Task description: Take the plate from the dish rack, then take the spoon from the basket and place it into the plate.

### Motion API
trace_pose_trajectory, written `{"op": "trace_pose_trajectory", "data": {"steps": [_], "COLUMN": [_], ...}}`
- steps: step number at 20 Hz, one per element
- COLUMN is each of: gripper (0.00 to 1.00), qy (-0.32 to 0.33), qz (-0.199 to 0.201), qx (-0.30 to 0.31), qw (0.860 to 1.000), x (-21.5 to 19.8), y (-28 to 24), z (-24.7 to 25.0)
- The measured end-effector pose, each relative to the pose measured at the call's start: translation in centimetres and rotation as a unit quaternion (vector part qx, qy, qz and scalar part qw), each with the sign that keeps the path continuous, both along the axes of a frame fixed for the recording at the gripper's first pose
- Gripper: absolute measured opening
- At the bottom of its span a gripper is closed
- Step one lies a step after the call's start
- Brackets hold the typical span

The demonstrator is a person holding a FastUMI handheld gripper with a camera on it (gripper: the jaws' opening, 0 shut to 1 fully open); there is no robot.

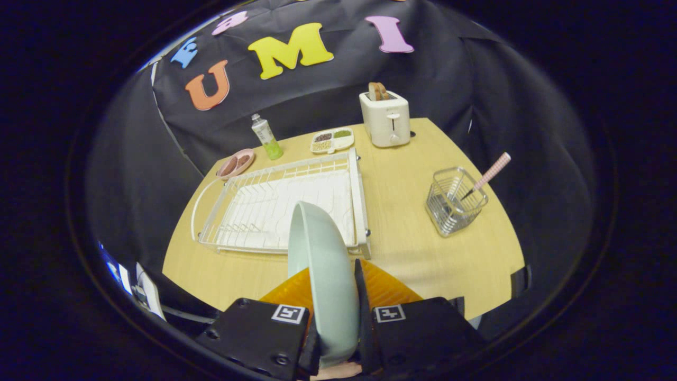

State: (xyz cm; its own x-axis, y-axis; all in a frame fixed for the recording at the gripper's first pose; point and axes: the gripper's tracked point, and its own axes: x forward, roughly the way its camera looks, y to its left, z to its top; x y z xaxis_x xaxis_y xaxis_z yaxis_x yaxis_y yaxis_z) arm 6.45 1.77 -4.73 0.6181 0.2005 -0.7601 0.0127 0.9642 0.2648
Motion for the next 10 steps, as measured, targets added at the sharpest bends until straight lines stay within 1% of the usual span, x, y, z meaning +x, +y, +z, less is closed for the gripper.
{"op": "trace_pose_trajectory", "data": {"steps": [4,8,10], "gripper": [0.34,0.35,0.35], "qy": [0.017,0.030,0.042], "qz": [-0.022,-0.050,-0.053], "qx": [0.071,0.143,0.170], "qw": [0.997,0.988,0.983], "x": [-1.0,-1.2,-1.2], "y": [0.2,1.1,1.3], "z": [-3.9,-6.8,-7.8]}}
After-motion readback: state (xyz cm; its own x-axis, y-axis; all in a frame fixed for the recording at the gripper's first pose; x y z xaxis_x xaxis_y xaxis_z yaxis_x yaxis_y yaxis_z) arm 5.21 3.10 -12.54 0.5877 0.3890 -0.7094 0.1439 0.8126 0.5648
